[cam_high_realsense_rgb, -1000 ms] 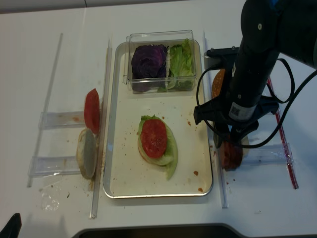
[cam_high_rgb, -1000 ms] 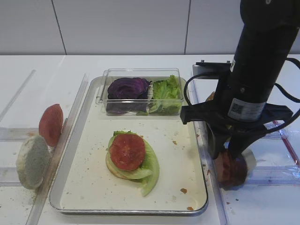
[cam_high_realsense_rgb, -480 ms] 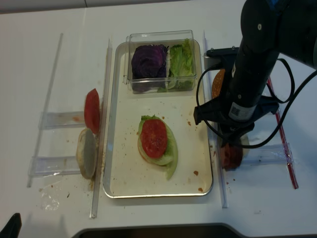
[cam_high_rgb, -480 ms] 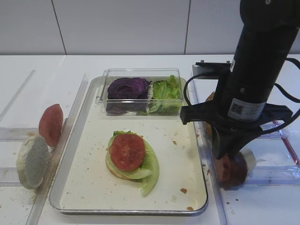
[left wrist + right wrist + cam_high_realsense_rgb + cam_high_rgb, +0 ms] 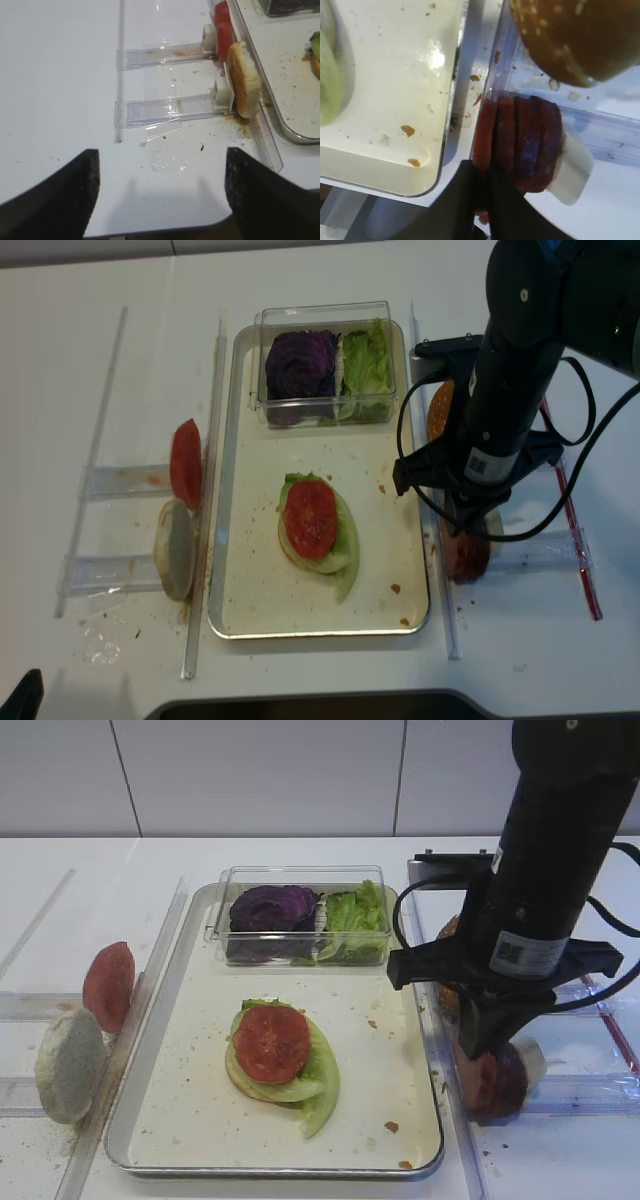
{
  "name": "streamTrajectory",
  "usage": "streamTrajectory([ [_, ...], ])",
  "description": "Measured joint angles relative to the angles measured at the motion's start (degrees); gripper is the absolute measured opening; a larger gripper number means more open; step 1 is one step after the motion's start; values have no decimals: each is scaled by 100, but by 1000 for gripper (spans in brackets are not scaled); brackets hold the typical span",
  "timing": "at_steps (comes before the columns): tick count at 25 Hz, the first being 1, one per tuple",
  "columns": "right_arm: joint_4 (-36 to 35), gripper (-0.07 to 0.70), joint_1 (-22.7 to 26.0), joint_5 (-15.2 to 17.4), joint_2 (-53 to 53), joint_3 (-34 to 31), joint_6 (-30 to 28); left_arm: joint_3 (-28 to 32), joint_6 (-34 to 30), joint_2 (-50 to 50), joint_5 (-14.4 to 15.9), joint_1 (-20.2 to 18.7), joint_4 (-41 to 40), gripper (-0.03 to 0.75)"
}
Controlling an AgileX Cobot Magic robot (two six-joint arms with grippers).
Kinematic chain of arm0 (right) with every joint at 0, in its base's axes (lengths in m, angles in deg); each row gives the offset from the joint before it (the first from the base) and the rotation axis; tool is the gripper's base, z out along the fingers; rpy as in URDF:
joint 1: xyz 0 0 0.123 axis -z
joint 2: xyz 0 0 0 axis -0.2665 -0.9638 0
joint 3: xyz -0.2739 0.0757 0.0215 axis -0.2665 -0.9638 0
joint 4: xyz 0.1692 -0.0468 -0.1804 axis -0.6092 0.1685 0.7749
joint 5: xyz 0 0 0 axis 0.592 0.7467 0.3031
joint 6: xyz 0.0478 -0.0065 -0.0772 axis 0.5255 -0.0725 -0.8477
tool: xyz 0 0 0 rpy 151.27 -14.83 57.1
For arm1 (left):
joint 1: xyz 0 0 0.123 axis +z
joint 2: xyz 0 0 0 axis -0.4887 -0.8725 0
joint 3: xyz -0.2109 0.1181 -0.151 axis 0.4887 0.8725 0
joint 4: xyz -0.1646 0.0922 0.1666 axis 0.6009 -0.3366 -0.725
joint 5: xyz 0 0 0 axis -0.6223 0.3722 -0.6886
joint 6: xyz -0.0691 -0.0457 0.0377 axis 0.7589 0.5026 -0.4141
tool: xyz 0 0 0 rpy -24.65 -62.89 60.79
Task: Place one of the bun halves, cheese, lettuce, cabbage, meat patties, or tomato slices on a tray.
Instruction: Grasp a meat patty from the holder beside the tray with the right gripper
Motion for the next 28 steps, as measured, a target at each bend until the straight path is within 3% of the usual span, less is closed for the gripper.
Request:
streamTrajectory([
  [28, -545, 65, -2, 0, 706, 0, -253, 0, 9, 0, 0, 0, 0, 481],
])
